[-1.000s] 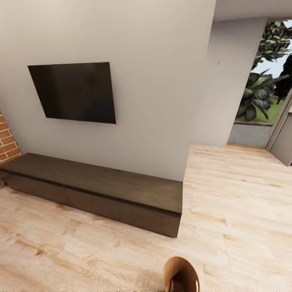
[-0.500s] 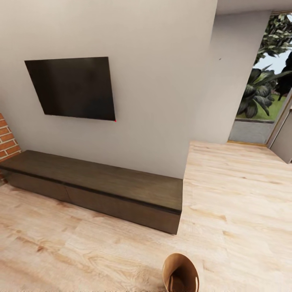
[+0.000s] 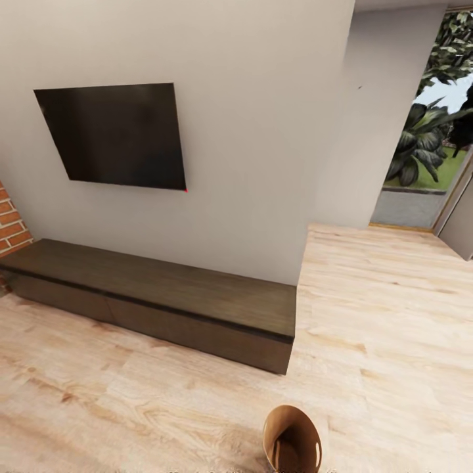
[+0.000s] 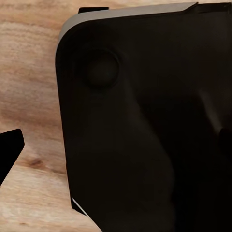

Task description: Put the three can of soda from the living room inside the tash can in the kitchen.

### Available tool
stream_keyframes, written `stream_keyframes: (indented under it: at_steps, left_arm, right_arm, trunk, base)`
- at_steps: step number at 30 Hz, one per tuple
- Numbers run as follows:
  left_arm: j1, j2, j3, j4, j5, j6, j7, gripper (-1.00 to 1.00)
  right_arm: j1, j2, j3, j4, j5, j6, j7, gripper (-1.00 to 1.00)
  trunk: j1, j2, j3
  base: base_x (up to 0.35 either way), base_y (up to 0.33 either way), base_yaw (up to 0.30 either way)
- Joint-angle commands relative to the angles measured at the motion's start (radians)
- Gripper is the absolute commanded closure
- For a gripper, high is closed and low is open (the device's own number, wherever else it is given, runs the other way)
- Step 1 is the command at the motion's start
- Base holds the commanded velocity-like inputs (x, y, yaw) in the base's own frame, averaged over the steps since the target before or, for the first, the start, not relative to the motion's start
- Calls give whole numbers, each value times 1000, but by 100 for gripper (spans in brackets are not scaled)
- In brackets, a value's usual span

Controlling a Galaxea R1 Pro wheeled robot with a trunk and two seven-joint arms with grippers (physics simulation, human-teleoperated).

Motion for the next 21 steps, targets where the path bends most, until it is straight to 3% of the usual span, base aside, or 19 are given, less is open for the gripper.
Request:
stream_keyframes:
  at_steps: [1, 7, 11, 16, 21]
  left_arm:
    - [0, 0, 0, 0, 0, 0, 0, -100]
    - [0, -4, 2, -4, 7, 4, -3, -100]
    - [0, -24, 3, -1, 9, 12, -4, -100]
    - [0, -29, 2, 0, 10, 15, -4, -100]
    - [0, -30, 2, 0, 3, 16, -6, -100]
  right_arm:
    - [0, 0, 0, 0, 0, 0, 0, -100]
    - [0, 0, 0, 0, 0, 0, 0, -100]
    - [0, 0, 0, 0, 0, 0, 0, -100]
    - [0, 0, 0, 0, 0, 0, 0, -100]
    - [0, 0, 0, 0, 0, 0, 1, -100]
  trunk:
    - [0, 0, -2]
    - [0, 0, -11]
    - [0, 0, -18]
    - [0, 0, -26]
    - [19, -35, -50]
  base:
    - [0, 0, 0]
    - [0, 0, 0]
    - [0, 0, 0]
    - [0, 0, 0]
    - [0, 0, 0]
